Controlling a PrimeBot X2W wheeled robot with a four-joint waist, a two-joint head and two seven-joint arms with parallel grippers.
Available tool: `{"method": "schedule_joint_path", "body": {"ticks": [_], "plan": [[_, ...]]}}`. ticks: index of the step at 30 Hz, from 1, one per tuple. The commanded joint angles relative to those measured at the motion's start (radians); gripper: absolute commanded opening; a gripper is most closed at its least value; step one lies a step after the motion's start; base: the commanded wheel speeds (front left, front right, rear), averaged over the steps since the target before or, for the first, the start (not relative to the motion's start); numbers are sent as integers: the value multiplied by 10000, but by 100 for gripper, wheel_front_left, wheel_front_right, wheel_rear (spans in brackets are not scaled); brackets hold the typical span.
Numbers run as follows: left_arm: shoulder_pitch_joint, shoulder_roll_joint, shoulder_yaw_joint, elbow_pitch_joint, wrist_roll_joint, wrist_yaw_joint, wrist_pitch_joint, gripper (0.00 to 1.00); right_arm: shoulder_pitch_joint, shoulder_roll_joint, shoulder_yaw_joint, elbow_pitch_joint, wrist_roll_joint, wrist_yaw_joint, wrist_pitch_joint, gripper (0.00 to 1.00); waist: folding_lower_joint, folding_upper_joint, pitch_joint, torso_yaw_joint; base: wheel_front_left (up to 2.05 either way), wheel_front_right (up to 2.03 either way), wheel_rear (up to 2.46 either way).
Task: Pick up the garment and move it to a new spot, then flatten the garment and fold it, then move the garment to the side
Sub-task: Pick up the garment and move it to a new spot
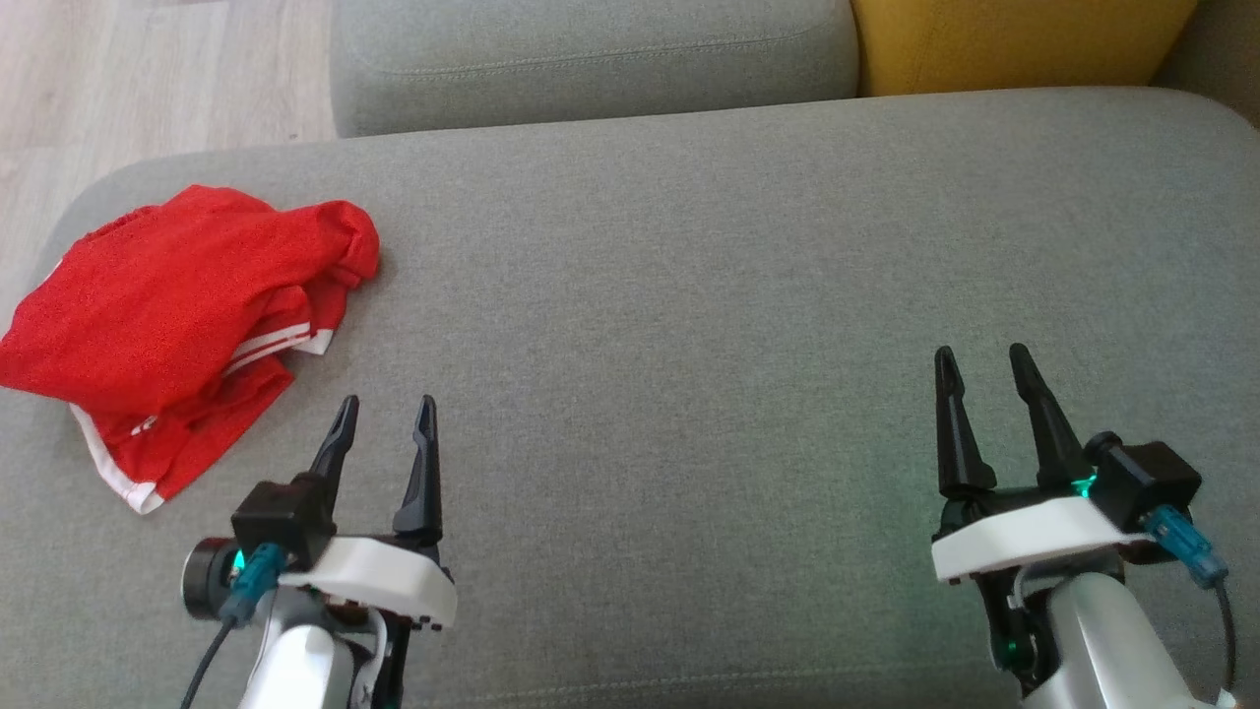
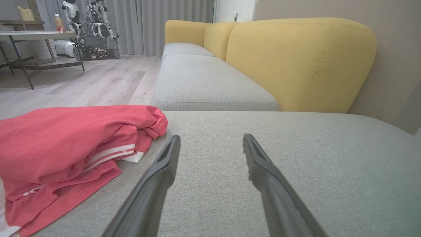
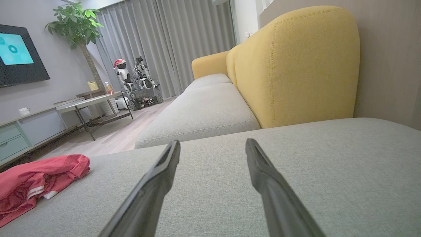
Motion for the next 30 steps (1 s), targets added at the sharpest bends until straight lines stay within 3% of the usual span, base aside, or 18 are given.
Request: {"method": "schedule_joint_path", "body": {"ticks": [1, 13, 30], "plan": [[-382, 29, 412, -252, 91, -59, -122, 100, -394, -66, 211, -318, -27, -7, -109, 100, -1, 0, -9, 11, 0, 0, 0], [-219, -120, 936, -222, 402, -229, -122, 100, -168, -66, 543, -455, -402, -7, -109, 100, -1, 0, -105, 902, 0, 0, 0], [79, -132, 1155, -752, 286, -60, -122, 100, 14, -66, 1446, -404, -470, -7, -109, 100, -1, 0, -132, 3992, 0, 0, 0]]}}
